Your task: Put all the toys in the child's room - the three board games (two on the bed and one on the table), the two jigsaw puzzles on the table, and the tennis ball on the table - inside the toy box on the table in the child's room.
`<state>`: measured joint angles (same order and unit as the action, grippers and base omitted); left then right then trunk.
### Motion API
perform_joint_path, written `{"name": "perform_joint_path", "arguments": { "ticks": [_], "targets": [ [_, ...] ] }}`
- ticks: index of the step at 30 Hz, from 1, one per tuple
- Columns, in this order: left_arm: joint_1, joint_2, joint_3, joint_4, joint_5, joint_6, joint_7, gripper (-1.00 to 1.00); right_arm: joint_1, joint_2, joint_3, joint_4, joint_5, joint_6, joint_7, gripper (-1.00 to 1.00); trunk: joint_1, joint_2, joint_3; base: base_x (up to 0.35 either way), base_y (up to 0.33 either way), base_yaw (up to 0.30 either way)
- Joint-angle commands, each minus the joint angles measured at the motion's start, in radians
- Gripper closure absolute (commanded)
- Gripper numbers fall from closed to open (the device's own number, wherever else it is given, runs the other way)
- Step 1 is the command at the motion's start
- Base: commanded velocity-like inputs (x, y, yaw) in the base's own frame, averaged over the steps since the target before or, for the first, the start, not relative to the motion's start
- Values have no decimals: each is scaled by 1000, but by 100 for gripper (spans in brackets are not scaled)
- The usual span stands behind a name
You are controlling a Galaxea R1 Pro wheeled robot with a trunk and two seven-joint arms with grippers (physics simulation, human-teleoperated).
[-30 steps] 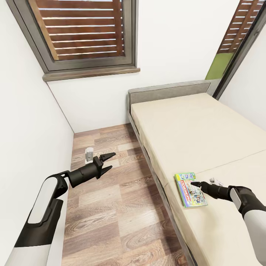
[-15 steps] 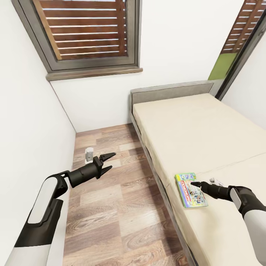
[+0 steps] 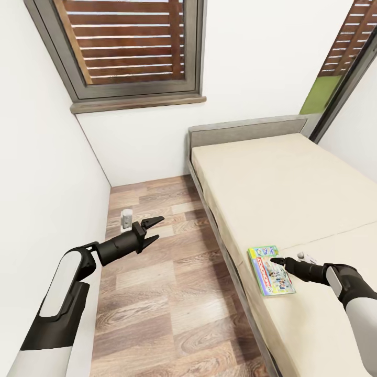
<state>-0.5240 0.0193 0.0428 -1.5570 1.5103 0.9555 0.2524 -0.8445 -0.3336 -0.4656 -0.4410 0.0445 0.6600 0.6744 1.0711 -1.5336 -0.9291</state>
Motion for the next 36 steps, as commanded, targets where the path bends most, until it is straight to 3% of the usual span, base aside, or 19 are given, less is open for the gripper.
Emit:
{"name": "perform_joint_path", "arguments": {
  "ticks": [1,36],
  "targets": [
    [-1,0,1,-1,10,3,10,-100,-1,1,-7,-1,5,7,5,-100,0,0,-1,0,0,15],
    [-1,-1,0,-1,10,3,10,-100,-2,-1,-8,-1,4,9,5,-100,0,0,-1,0,0,14]
  ]
}}
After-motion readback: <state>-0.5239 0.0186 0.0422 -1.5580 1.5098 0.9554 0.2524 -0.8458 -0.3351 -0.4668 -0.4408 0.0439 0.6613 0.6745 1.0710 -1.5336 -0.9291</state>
